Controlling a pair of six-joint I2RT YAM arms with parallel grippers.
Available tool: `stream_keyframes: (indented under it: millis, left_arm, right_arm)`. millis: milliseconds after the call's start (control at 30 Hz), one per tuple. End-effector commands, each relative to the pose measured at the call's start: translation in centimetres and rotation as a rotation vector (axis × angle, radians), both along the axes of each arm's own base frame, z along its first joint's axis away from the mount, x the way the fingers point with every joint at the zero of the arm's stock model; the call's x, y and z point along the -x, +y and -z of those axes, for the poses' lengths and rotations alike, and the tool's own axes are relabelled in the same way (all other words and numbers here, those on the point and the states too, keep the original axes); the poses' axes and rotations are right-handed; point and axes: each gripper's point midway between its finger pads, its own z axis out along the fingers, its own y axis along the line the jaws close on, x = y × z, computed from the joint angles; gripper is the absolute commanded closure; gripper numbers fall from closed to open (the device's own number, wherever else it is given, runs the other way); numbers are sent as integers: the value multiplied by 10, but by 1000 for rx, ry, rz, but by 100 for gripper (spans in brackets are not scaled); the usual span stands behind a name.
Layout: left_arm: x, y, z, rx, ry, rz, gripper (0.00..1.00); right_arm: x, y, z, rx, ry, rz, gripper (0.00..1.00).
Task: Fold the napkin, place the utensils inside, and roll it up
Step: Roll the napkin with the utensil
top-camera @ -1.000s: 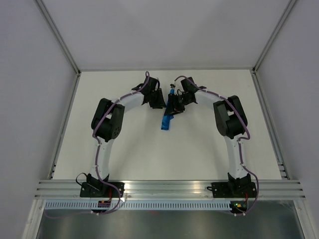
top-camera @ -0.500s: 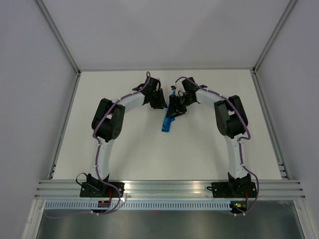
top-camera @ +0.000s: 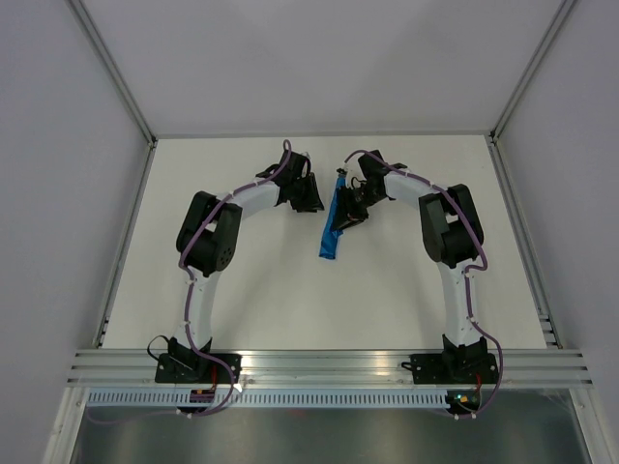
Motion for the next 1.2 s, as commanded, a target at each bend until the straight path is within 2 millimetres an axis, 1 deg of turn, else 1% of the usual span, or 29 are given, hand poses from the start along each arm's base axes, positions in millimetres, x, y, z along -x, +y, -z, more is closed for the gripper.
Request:
stream_keyframes:
  millis: [0,100,133,200,333,433,600,800,1067,1133,1167]
  left_arm:
    - [-1,-7,-31,54,-41,-8,66]
    - [1,-7,-31,58,-40,-7,66]
    - [1,-7,-31,57,-41,-7,66]
    - [0,-7,-33,61,-48,-7,66]
    - [0,-7,-35,64,-51,-16,66]
    - [-1,-7,-35,70,-52,-18,66]
    - [-1,-8,-36,73,-58,-18,66]
    - [-2,-9,-41,82,-66,-14,66]
    - [-4,-12,-46,93,-79,-2,66]
    - [-5,-12,-50,94,-92,5,66]
    - [-6,-11,-55,95,-106,6,66]
  right_arm:
    - [2,-19,21,99,35,18,71]
    - [4,-25,31,132,26,-7,69]
    - [3,-26,31,138,19,-10,66]
    - [1,-30,32,154,3,-19,62]
    - [-2,-30,25,161,-9,-32,53]
    - [-5,-30,18,159,-26,-38,50]
    - [-10,-25,2,132,-51,-55,50]
    - [-16,-21,-13,113,-76,-66,50]
    - [-24,-24,-23,114,-93,-52,49]
    - [-28,-27,-27,122,-107,-46,49]
    - [-30,-28,-32,121,-120,-43,49]
